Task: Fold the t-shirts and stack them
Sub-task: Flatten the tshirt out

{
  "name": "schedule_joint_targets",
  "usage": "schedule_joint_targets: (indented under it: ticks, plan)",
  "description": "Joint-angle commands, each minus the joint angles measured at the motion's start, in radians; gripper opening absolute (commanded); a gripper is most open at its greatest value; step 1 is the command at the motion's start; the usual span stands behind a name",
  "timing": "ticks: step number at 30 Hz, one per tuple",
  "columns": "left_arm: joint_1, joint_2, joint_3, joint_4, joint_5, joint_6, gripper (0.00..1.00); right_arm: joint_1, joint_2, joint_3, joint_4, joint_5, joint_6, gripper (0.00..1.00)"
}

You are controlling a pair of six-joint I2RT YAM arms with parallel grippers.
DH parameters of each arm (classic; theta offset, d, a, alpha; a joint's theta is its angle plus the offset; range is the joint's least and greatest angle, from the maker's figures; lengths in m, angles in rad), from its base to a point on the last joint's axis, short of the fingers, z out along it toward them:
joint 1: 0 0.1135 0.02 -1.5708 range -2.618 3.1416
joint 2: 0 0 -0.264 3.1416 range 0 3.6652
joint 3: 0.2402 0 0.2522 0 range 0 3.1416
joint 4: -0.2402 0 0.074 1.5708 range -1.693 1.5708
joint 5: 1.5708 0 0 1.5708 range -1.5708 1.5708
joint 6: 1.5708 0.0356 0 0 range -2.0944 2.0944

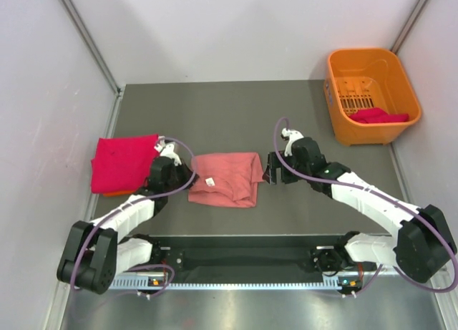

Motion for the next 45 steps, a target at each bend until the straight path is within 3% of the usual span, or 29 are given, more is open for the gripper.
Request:
schedule_joint_targets:
  ticks: [1,9,15,21,31,35,40,45]
  plan:
    - [-0.008,-0.035,0.097,-0.022,0.078,-0.023,0.00,0.010,-0.037,-0.026,0.042,0.017,0.006,0.84]
    - [-0.007,-0.065,0.391,-0.244,0.149,-0.092,0.00,0.009,-0.035,-0.073,0.107,0.011,0.018,0.86]
    - [0.004,-0.037,0.534,-0.312,0.082,-0.089,0.00,0.010,0.055,-0.052,0.168,-0.007,0.026,0.83]
    - [0.013,-0.011,0.542,-0.314,0.095,-0.095,0.00,0.011,0.254,0.040,0.216,-0.033,0.046,0.77]
    - [0.021,-0.025,0.516,-0.320,0.065,-0.079,0.00,0.036,0.432,0.152,0.332,-0.099,0.115,0.69]
    - [0.022,-0.029,0.507,-0.321,0.059,-0.075,0.00,0.048,0.495,0.206,0.339,-0.102,0.146,0.58]
    - [0.026,-0.037,0.504,-0.327,0.054,-0.069,0.00,0.060,0.571,0.250,0.334,-0.096,0.170,0.55]
    - [0.033,-0.039,0.510,-0.338,0.063,-0.078,0.00,0.066,0.606,0.253,0.352,-0.090,0.190,0.44]
